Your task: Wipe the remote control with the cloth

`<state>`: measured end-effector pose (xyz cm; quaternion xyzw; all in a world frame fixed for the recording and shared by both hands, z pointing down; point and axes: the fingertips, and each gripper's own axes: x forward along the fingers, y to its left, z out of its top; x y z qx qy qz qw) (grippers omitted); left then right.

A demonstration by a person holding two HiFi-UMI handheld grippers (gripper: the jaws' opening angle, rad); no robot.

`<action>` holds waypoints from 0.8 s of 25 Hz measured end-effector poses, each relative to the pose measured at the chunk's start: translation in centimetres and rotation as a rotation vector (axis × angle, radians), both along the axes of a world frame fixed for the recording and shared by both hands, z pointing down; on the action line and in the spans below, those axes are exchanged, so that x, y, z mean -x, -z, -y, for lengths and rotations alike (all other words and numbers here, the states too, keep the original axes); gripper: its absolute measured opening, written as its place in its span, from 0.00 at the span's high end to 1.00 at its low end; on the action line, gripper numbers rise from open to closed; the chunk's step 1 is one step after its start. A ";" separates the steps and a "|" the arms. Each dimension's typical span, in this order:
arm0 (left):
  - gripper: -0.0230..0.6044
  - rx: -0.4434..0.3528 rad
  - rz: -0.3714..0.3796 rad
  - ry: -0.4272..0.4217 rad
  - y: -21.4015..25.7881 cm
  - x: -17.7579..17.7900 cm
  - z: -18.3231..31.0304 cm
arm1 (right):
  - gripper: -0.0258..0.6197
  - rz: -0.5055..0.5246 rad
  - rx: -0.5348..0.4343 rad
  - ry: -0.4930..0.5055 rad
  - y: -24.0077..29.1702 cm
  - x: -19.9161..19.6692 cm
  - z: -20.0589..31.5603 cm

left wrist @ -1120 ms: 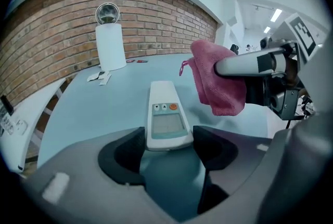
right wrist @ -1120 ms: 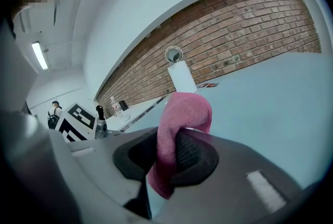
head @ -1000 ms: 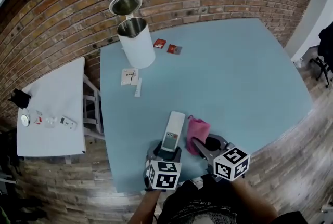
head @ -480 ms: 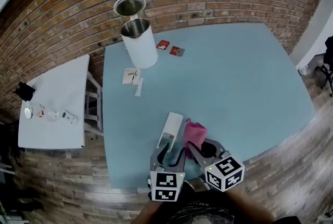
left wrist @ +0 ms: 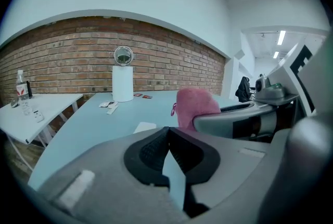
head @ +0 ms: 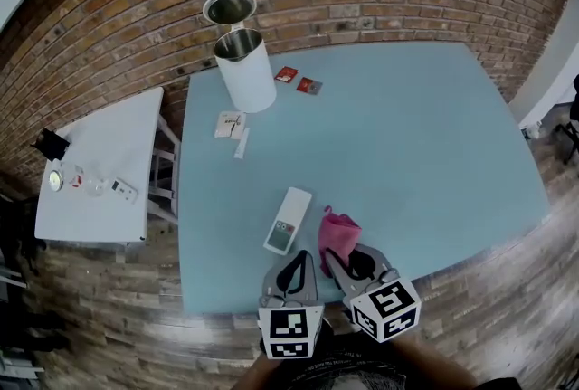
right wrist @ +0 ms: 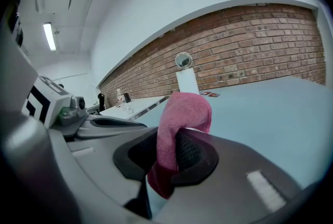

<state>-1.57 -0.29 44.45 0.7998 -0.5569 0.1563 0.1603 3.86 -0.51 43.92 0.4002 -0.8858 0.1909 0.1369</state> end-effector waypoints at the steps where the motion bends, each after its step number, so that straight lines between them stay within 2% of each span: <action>1: 0.96 -0.003 -0.005 0.002 0.2 -0.2 -0.3 | 0.86 -0.006 0.000 0.002 0.0 -0.2 -0.2; 5: 0.96 -0.002 -0.011 0.009 0.6 -0.9 -1.1 | 0.86 -0.037 -0.009 0.009 -0.1 -0.9 -0.8; 20: 0.97 0.003 -0.023 0.026 1.0 -2.6 -2.1 | 0.86 -0.028 -0.029 0.033 0.9 -2.2 -1.9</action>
